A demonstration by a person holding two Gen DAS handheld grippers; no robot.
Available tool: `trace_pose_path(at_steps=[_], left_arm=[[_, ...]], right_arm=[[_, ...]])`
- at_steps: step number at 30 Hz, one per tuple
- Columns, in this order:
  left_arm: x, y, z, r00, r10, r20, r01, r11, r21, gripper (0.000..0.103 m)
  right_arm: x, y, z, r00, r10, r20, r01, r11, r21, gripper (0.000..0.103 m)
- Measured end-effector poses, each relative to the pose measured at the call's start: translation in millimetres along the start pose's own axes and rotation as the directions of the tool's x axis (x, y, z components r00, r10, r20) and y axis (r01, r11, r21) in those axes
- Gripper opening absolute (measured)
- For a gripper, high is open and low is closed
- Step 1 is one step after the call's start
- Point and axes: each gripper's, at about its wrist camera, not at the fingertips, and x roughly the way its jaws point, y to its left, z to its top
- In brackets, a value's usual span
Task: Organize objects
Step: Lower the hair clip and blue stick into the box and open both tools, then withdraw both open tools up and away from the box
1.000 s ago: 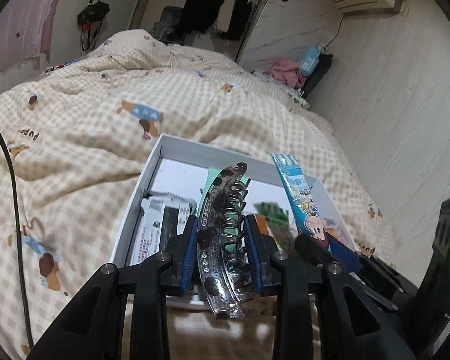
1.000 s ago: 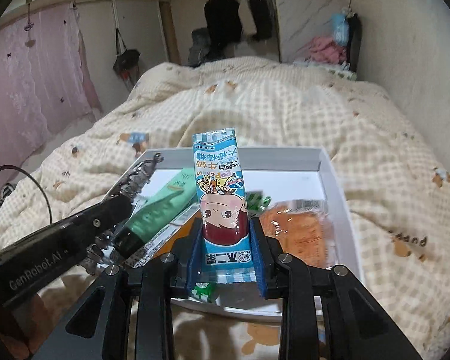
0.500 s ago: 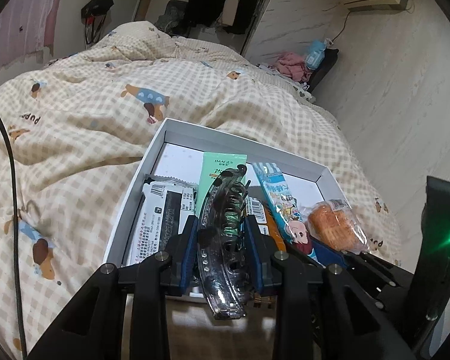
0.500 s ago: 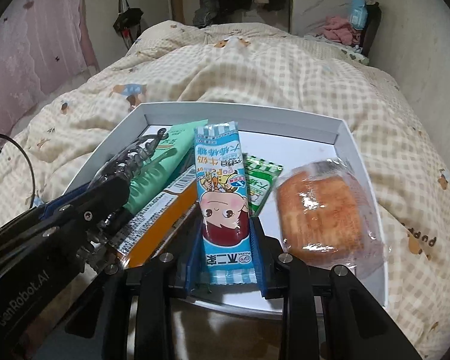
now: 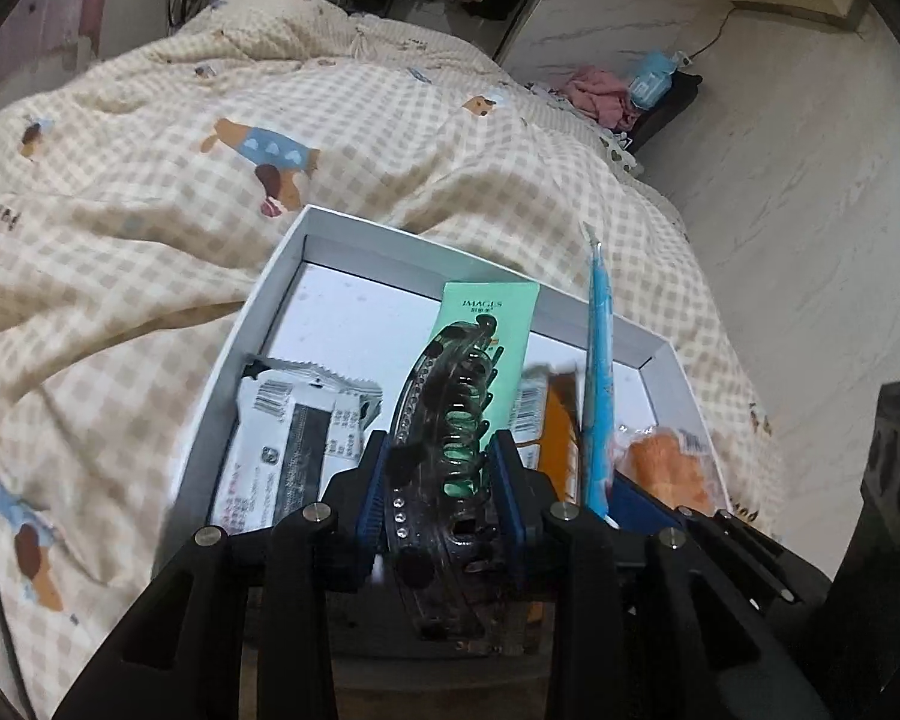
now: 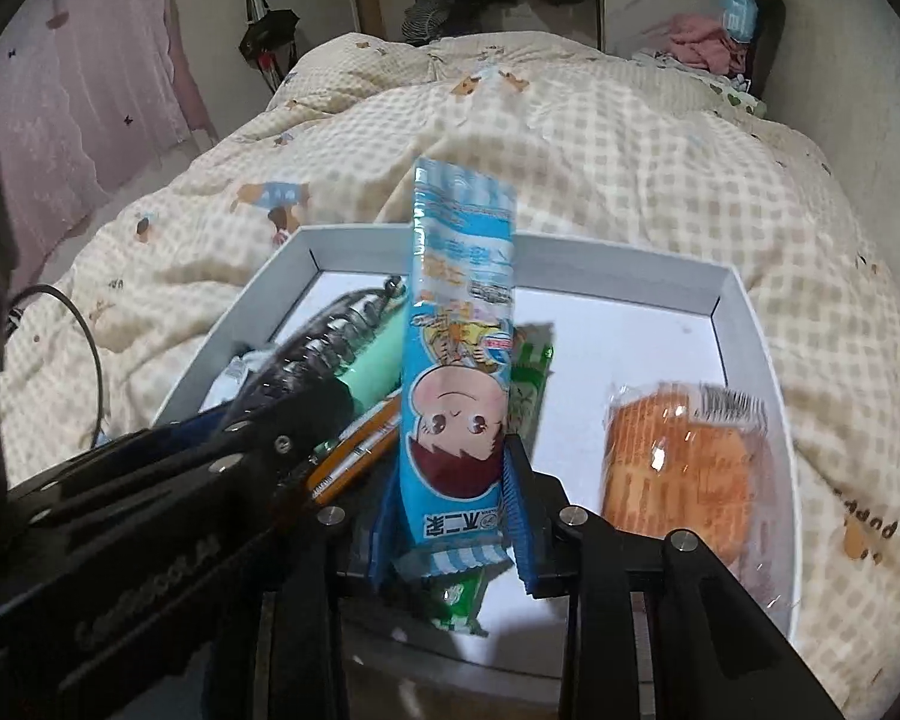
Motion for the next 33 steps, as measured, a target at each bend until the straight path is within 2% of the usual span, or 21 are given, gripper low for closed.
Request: trace_pose_path(at_steps=[3, 4, 8, 9, 10, 16, 18, 19, 20, 25, 27, 29, 31, 33], left_arm=[[-2, -1, 0, 1.0, -0.004, 0.0, 0.004, 1.0, -0.003, 0.035], [-3, 0, 0, 1.0, 0.005, 0.01, -0.005, 1.0, -0.002, 0.036], [-11, 6, 0, 0.998, 0.018, 0.056, -0.016, 0.999, -0.038, 0.05], [-15, 7, 1, 0.996, 0.036, 0.077, -0.032, 0.998, -0.05, 0.051], [-18, 8, 0, 0.995, 0.04, 0.09, -0.035, 0.998, -0.055, 0.053], [-37, 5, 1, 0.988, 0.074, 0.137, -0.07, 0.997, -0.034, 0.071], [-48, 2, 2, 0.976, 0.144, 0.163, -0.139, 0.989, -0.04, 0.071], [-57, 0, 3, 0.964, 0.188, 0.19, -0.184, 0.982, -0.038, 0.071], [-62, -1, 4, 0.958, 0.197, 0.208, -0.194, 0.98, -0.033, 0.071], [-101, -4, 8, 0.957, 0.166, 0.236, -0.178, 0.984, 0.029, 0.077], [-122, -4, 4, 0.94, 0.17, 0.295, -0.193, 0.98, 0.051, 0.077], [-145, -7, -3, 0.9, 0.206, 0.385, -0.251, 0.965, 0.071, 0.079], [-159, -9, -8, 0.883, 0.205, 0.422, -0.269, 0.958, 0.099, 0.08], [-171, -14, -14, 0.88, 0.193, 0.435, -0.279, 0.95, 0.142, 0.081]], right_arm=[[-4, -2, 0, 1.0, 0.014, 0.004, -0.014, 1.0, 0.012, 0.04], [-5, -2, -2, 1.0, 0.02, 0.003, -0.02, 1.0, 0.01, 0.048], [-13, -4, -4, 0.999, 0.036, 0.014, -0.036, 0.999, 0.018, 0.053], [-15, -5, -4, 0.999, 0.037, 0.018, -0.037, 0.999, 0.021, 0.058], [-19, -6, -4, 0.998, 0.049, 0.033, -0.05, 0.998, 0.026, 0.069], [-44, -13, -4, 0.99, 0.107, 0.089, -0.11, 0.993, 0.032, 0.07], [-55, -14, -1, 0.989, 0.114, 0.098, -0.115, 0.993, 0.0, 0.07], [-67, -16, 1, 0.984, 0.132, 0.12, -0.13, 0.991, -0.025, 0.07], [-75, -17, 1, 0.98, 0.142, 0.137, -0.138, 0.99, -0.037, 0.07], [-133, -46, 4, 0.947, 0.206, 0.246, -0.208, 0.978, -0.021, 0.07], [-162, -61, 0, 0.923, 0.213, 0.32, -0.224, 0.975, -0.002, 0.07], [-182, -75, -4, 0.907, 0.212, 0.365, -0.237, 0.971, 0.024, 0.07], [-207, -87, -13, 0.891, 0.196, 0.41, -0.235, 0.971, 0.047, 0.07], [-221, -88, -20, 0.88, 0.196, 0.433, -0.234, 0.971, 0.037, 0.08]])
